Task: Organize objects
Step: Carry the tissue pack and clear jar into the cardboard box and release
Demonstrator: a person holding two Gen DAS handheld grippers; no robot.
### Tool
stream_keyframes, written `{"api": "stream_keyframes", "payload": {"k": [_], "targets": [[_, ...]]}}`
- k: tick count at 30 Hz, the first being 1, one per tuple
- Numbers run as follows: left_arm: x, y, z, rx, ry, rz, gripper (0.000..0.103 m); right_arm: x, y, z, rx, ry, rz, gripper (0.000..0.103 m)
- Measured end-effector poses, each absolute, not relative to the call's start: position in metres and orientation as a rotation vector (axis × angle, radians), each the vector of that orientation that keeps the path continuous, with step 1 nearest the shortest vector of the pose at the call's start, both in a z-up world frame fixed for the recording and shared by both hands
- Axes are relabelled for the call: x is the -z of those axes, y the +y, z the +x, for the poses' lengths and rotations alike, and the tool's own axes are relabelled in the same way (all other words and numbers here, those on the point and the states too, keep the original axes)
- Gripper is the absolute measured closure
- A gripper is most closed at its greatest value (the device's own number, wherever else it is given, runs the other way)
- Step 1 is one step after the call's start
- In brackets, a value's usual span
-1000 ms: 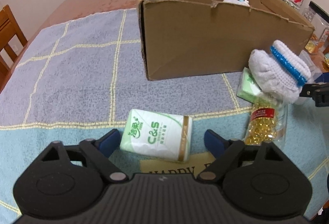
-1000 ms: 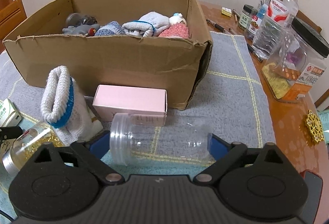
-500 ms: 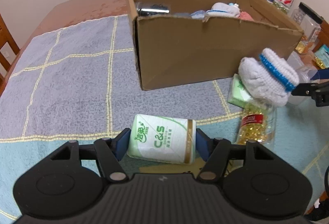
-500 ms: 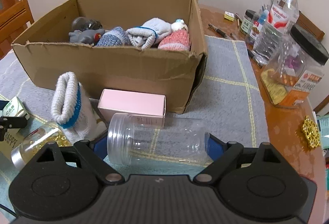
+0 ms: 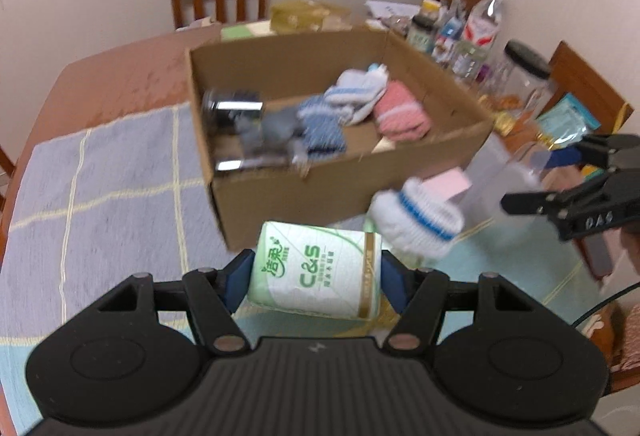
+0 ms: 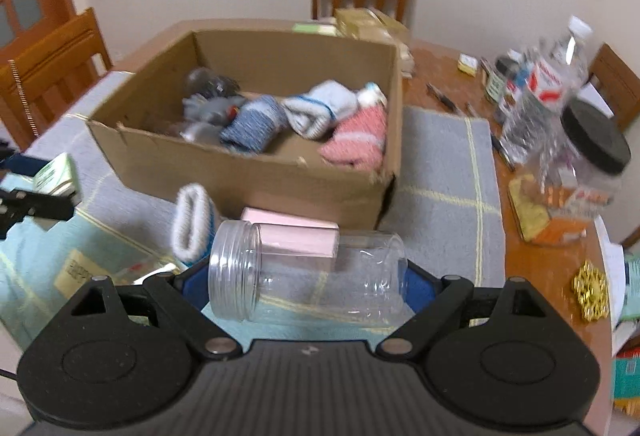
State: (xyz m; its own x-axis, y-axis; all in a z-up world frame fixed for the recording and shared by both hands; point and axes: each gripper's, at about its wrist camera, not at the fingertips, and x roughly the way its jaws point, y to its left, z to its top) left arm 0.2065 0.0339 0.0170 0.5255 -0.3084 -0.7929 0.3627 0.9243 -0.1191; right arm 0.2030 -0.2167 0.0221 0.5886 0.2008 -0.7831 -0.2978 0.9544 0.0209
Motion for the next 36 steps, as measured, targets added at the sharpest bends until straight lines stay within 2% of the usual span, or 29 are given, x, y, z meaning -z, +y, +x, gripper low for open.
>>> {"api": "stream_keyframes", "payload": {"k": [11,19,21,22,23,36], "targets": [[-0.071,0.006,0.279,0.486,0.817,0.135,0.037,-0.064,-0.192,0.238,-0.395,0.805,-0.152,0.009],[-0.071,-0.015,0.367,0.452,0.826,0.139,0.037,-0.069,-0.164,0.278,-0.411,0.800,-0.177,0.009],[-0.067,-0.019,0.382,0.431,0.813,0.144,0.025,-0.069,-0.159,0.285,-0.424,0.786,-0.168,0.004],[-0.064,-0.022,0.387,0.402,0.815,0.151,0.007,-0.069,-0.157,0.286,-0.419,0.780,-0.166,0.000],[-0.061,-0.023,0.390,0.367,0.813,0.155,0.004,-0.069,-0.156,0.287,-0.413,0.774,-0.165,0.000],[-0.057,-0.028,0.358,0.416,0.831,0.164,0.003,-0.067,-0.173,0.269,-0.282,0.757,-0.152,0.000]]}}
